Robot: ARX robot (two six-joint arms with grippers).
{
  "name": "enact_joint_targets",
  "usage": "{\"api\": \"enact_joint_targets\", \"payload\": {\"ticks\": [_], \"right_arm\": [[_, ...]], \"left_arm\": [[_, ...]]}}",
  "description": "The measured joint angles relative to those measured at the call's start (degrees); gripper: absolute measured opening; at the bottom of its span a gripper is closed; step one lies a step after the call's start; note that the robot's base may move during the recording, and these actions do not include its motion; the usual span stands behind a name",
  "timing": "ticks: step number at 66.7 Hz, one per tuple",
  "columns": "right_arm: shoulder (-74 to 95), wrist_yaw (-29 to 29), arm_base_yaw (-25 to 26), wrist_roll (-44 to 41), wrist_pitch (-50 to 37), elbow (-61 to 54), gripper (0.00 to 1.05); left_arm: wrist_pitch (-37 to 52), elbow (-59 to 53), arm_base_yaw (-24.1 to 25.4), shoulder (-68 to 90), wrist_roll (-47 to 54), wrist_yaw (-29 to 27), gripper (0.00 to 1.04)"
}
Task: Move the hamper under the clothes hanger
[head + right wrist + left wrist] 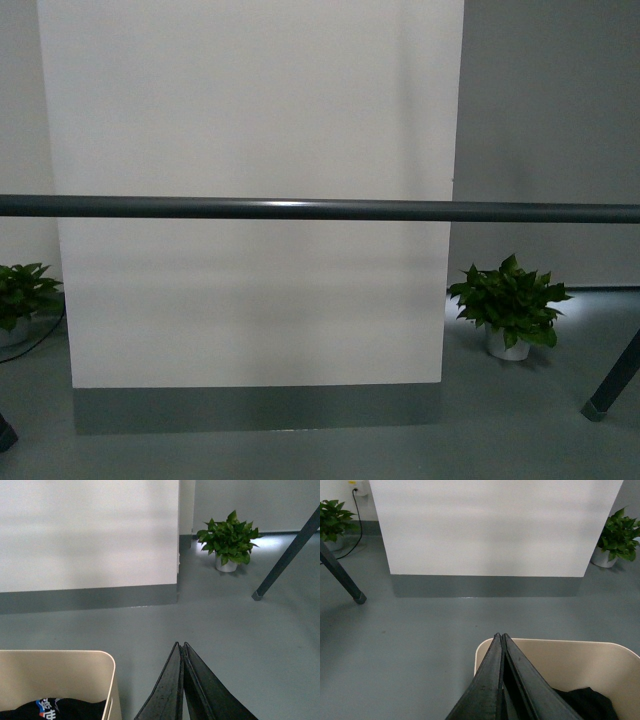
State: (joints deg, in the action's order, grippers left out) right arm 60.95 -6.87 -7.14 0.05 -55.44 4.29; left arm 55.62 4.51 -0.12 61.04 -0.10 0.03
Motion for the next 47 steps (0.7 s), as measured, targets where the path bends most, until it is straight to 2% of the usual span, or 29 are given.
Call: {"api": "enact_joint_targets", "payload": {"ticks": [12,18,25,47], "right_arm": [[-9.1,2.1,2.0,0.0,6.8,-2.1,0.02],[-13.1,6.4,5.4,0.0,10.1,-2.8,0.02],[-17.3,6.5,6.9,0.0,13.6,-3.3,0.02],[-28.4,6.8,7.0,0.0,23.5,-4.0,0.02]], "left_arm": [[-6.3,-2.0,0.0,-8.5,0.0,0.0,0.03],[-9.3,-2.6,0.0,-12.2,0.0,0.0,0.03],[-12.8,-3.3,0.0,-16.3,0.0,0.0,0.03],[-23.1,-3.5,0.0,-28.0,0.0,0.0,0.03]]}}
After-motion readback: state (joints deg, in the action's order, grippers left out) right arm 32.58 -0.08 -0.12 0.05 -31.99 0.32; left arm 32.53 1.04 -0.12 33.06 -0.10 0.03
